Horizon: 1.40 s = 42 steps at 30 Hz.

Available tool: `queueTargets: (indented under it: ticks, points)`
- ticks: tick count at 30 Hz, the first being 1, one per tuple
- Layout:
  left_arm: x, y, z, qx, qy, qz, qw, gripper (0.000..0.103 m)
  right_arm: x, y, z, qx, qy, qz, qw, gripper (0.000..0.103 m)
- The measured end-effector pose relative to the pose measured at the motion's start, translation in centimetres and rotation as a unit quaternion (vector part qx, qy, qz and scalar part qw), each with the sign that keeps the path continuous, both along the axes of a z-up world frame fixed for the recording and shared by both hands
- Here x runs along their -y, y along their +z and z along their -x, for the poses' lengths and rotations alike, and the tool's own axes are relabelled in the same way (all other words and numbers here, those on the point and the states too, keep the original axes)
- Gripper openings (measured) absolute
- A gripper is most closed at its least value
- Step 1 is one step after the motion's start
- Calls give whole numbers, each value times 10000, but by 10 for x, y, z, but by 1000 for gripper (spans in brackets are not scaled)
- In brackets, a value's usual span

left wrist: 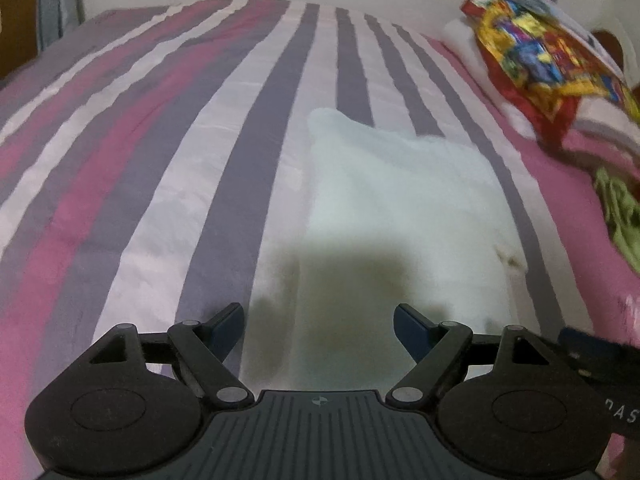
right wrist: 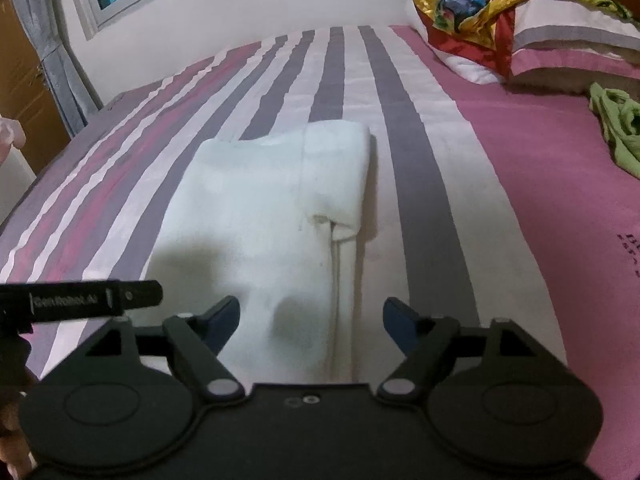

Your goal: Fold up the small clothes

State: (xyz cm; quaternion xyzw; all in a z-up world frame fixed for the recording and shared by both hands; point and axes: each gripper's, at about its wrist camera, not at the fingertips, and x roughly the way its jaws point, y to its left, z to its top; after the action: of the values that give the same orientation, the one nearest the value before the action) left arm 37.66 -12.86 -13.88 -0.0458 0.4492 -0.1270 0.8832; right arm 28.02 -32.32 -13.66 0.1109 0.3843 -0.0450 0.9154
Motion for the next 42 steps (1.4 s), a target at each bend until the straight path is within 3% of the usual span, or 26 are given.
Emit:
queueTargets:
  ticks: [6,12,22,24,25,26,29,31,34,36,40,42]
  points:
    - [1,-14,-30,-96,-119,140,9998,81,17,-9,-28,-77,-90,-402,9991,78]
    - [0,-37,-56,-434,-223,628,9968,81,44,-24,-56,-195,-323,-1024,9940,78]
    - [11,-51,-80,-396,-650,1113,9909,81,60,-43,-84,-113,-245,-1454,9890,81]
    - [15,-51,-83,-385,-651,1180,9901,81,59,-44,-92,-88,-217,-1506,9883,73]
    - [17,-51,-83,-402,-646,1237,9894,71,56,-44,-95,-83,-154,-1525,9881,64]
    - [19,-50,-83,-431,-648,1283,9887,68,54,-44,-96,-74,-106,-1584,9873,55]
    - [18,-49,-83,-429,-601,1334,9883,59,50,-39,-96,0,5,-1524,9883,41]
    - [16,-52,-86,-481,-558,1388,9876,59,50,-39,-95,42,49,-1440,9896,41]
    - [21,-53,-89,-460,-505,1338,9887,59,54,-44,-103,-61,37,-1648,9863,51]
    - [25,-53,-88,-413,-459,1284,9898,59,54,-46,-108,-87,22,-1667,9860,52]
    - [24,-44,-82,-284,-361,1258,9910,39,42,-39,-99,103,-17,-1443,9895,35]
    - [21,-37,-80,-208,-353,1261,9912,37,38,-32,-93,270,49,-1343,9906,33]
